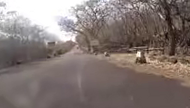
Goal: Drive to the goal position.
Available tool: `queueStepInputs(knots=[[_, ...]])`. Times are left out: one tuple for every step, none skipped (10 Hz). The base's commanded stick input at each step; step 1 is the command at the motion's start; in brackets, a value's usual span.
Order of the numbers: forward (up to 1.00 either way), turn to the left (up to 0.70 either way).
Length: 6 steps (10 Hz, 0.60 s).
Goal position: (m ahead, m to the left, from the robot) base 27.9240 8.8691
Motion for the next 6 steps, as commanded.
queueStepInputs(knots=[[0.7, 0.0], [0.7, 0.0], [0.7, 0.0], [0.7, 0.0], [0.7, 0.0], [0.7, 0.0]])
